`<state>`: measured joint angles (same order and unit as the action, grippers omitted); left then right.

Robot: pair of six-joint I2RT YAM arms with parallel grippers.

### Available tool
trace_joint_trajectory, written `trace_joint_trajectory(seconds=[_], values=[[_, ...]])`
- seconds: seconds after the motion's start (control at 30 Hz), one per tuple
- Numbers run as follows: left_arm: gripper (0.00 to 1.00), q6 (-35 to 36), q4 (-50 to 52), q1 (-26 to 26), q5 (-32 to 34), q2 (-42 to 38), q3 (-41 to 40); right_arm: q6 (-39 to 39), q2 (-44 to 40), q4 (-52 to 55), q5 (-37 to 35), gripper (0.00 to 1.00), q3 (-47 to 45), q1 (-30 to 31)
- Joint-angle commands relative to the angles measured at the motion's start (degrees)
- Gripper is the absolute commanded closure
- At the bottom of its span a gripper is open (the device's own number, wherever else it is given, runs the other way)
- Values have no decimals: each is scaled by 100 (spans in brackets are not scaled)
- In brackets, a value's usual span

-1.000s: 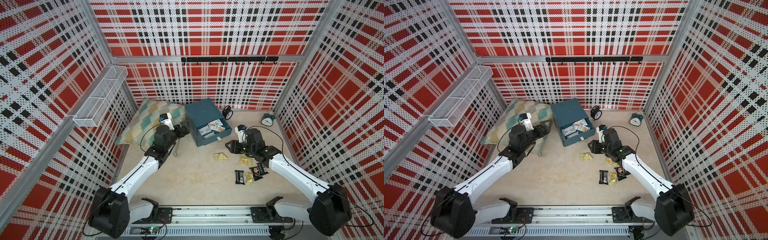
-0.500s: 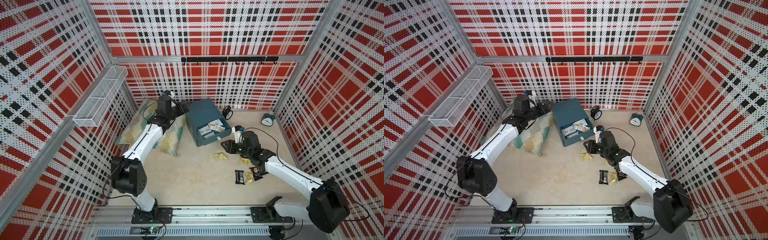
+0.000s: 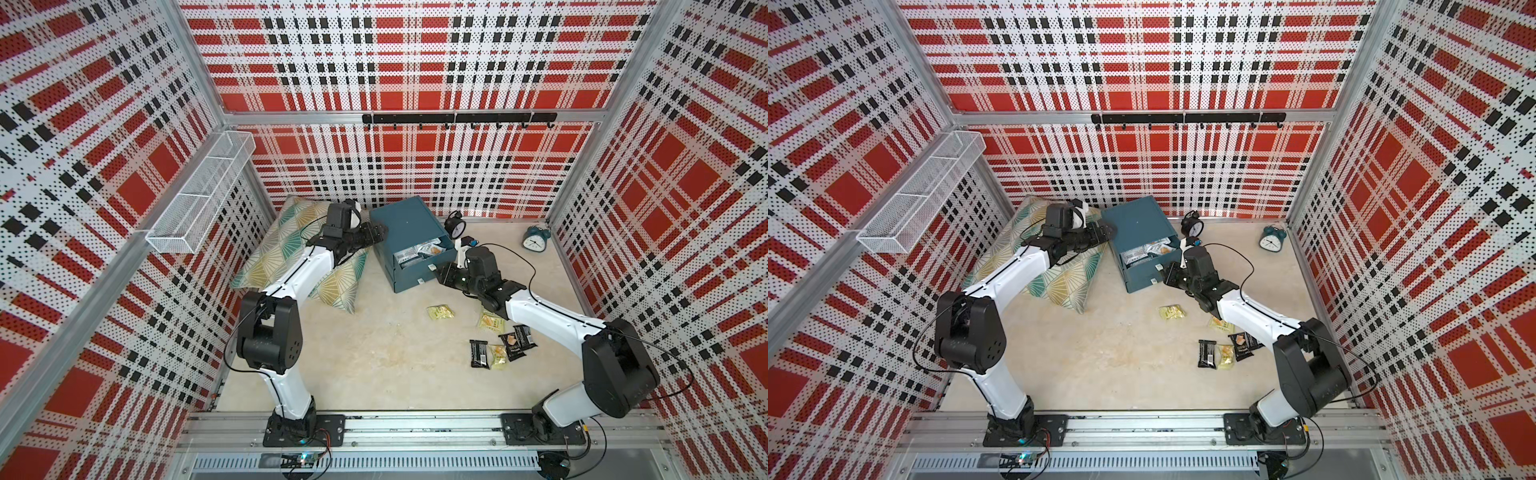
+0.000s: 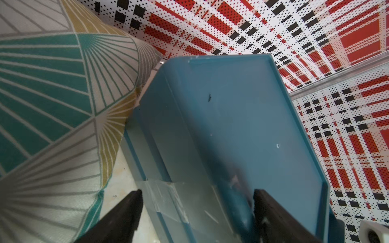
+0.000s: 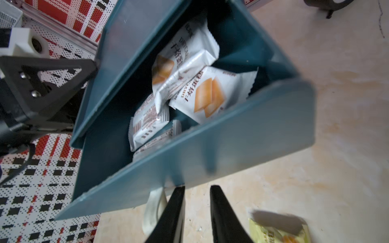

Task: Place the cookies into the drawer by color
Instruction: Close the drawer in the storage box, then open the drawer in the storage box.

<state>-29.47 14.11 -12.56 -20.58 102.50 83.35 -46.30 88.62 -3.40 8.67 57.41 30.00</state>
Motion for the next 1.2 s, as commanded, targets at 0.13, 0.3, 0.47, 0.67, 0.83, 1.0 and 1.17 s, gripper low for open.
trace_joint_trajectory(seconds=[0.13, 0.3, 0.47, 0.67, 0.83, 1.0, 1.17], values=[[13, 117, 5, 4, -140, -273, -201, -452, 761, -454, -205, 72, 786, 34], [13, 81, -41, -9, -278, -230, -223, -796, 1171, -818, -196, 71, 1064, 40], [13, 68, -109, -61, -358, -260, -256, -1024, 1463, -968, -151, 70, 1233, 41], [13, 72, -184, -107, -365, -353, -310, -1204, 909, -1212, -425, 66, 395, 39], [12, 38, -255, -90, -402, -396, -362, -1306, 810, -1409, -388, 58, 16, 41], [1, -5, -286, -92, -386, -407, -404, -1425, 1184, -1569, -104, 56, 195, 36], [1, 1, -303, -94, -438, -384, -408, -1604, 1597, -1769, 206, 56, 425, 34]])
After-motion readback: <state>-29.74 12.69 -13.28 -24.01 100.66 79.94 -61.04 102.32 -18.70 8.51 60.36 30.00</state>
